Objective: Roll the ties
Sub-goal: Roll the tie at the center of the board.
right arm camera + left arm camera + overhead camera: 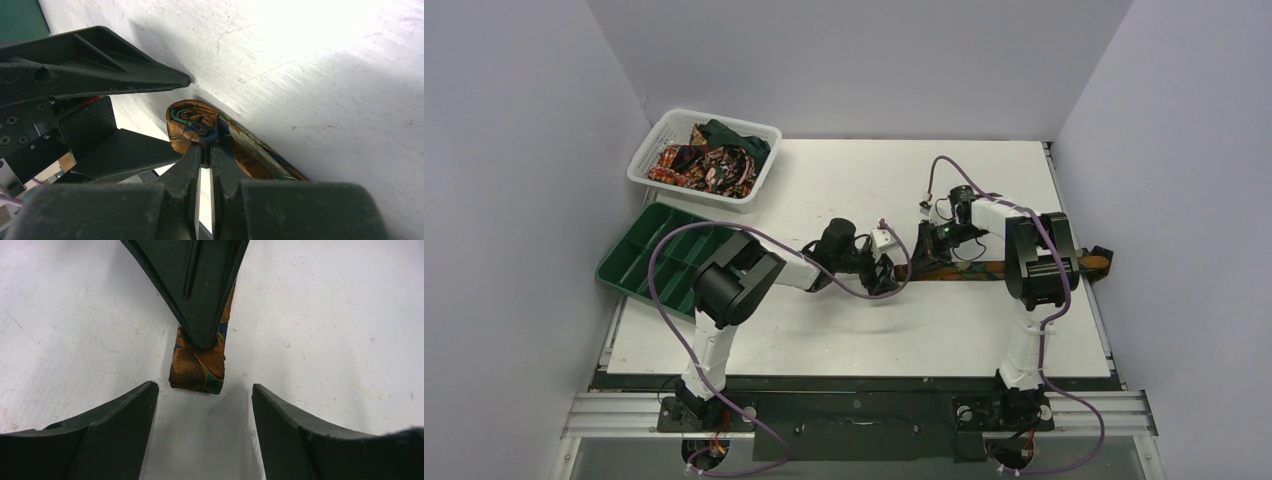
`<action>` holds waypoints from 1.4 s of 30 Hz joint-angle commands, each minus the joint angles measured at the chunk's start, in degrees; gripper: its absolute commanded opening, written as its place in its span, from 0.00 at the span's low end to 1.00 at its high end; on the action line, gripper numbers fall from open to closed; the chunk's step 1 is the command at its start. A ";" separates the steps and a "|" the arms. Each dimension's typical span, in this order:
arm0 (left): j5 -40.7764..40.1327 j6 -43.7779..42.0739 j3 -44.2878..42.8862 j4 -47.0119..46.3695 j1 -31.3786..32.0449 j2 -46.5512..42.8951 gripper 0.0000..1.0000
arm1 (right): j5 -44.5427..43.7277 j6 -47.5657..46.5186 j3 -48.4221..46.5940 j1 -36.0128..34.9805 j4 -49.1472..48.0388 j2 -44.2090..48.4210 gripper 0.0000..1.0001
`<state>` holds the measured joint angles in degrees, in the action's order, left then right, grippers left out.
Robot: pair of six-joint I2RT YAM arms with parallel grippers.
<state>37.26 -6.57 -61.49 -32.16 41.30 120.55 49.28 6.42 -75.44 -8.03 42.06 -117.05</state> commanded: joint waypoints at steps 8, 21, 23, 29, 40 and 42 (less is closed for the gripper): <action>1.47 5.59 0.35 -16.88 2.33 6.07 0.52 | -15.03 -5.60 1.11 1.09 1.33 -5.04 0.00; 1.88 1.51 9.41 -17.33 1.20 -1.29 0.28 | -17.76 -2.12 3.02 -3.29 -1.18 -3.57 0.00; 2.31 1.76 10.71 -18.54 0.97 -2.76 0.28 | -18.27 -1.51 2.80 -3.85 -1.02 -3.87 0.00; 1.19 4.37 12.99 -23.87 1.26 -2.96 0.41 | -17.34 -2.20 2.03 -5.47 -0.38 -4.16 0.00; 0.18 10.51 9.20 -37.43 2.50 8.47 0.53 | -21.75 -5.97 0.62 -4.80 3.69 -5.73 0.00; -0.68 11.02 8.96 -39.53 2.63 10.38 0.46 | -22.96 -5.65 0.55 -4.86 3.87 -6.34 0.00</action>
<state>37.21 1.48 -51.35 -65.10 43.44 126.93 46.83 5.67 -76.31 -12.53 47.00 -118.67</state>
